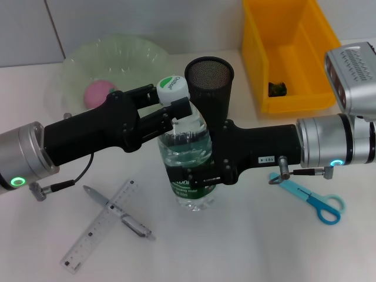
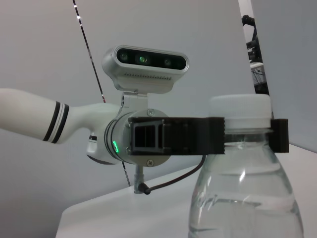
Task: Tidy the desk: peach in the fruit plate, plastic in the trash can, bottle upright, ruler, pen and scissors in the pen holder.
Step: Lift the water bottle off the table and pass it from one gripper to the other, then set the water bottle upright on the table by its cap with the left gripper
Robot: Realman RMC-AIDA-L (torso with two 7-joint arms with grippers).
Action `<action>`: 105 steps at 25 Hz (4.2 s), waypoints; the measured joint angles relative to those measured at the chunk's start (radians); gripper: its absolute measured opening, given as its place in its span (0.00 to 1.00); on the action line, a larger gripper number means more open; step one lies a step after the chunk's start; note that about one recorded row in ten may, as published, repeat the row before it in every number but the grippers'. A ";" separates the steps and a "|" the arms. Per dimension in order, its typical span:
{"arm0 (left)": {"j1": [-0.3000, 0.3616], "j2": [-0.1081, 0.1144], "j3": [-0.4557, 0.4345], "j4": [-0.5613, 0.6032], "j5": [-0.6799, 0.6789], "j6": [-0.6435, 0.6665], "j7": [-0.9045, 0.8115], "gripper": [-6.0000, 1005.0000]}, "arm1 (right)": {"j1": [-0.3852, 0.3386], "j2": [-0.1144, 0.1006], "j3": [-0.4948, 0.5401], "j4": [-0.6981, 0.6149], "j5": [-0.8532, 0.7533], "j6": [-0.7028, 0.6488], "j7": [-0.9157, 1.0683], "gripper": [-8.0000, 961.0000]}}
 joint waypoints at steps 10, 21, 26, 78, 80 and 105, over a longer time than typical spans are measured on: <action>-0.003 0.001 0.000 0.000 0.002 0.001 -0.002 0.45 | 0.000 -0.002 -0.003 -0.004 -0.003 0.001 0.002 0.79; -0.009 0.002 0.000 0.000 0.001 0.002 -0.004 0.45 | -0.001 -0.003 -0.003 -0.010 -0.020 0.004 -0.003 0.83; -0.009 0.002 -0.001 0.002 0.000 0.002 -0.005 0.45 | -0.001 -0.004 -0.003 -0.015 -0.021 0.006 -0.003 0.84; 0.018 0.007 -0.052 0.009 -0.001 -0.086 0.062 0.44 | -0.159 -0.026 0.151 -0.252 -0.142 -0.062 0.157 0.84; 0.027 0.007 -0.071 0.009 -0.001 -0.096 0.084 0.44 | -0.167 -0.029 0.182 -0.247 -0.154 -0.057 0.160 0.84; 0.077 -0.003 -0.152 -0.210 -0.201 -0.227 0.578 0.44 | -0.196 -0.023 0.319 -0.211 -0.180 -0.035 0.173 0.84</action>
